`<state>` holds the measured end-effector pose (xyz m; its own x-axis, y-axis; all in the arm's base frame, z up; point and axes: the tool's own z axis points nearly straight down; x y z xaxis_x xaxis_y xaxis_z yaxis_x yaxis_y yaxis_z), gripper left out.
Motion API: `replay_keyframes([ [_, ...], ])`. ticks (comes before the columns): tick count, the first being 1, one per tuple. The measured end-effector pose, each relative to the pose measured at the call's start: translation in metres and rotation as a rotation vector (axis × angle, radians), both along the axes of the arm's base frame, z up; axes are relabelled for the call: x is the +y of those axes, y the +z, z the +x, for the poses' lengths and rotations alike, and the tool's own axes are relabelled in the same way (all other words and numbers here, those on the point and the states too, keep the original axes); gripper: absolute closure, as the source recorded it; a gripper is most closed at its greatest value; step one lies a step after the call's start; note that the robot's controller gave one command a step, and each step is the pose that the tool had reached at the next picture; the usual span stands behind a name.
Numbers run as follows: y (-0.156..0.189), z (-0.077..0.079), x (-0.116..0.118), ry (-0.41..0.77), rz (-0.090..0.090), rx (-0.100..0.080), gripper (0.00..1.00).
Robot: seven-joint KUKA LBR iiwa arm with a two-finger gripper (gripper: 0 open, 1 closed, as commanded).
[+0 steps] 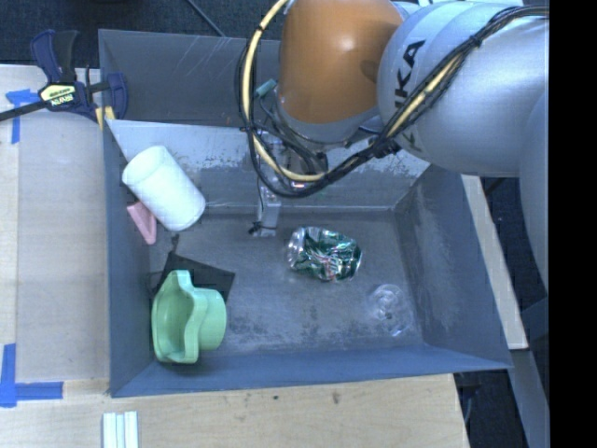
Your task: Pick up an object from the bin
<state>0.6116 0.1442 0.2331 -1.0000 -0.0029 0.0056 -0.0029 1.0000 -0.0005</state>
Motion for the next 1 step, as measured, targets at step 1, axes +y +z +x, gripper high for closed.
replay_keyframes([
  [1, 0.0056, 0.0014, -0.0008, -0.003, 0.001, -0.009, 0.00],
])
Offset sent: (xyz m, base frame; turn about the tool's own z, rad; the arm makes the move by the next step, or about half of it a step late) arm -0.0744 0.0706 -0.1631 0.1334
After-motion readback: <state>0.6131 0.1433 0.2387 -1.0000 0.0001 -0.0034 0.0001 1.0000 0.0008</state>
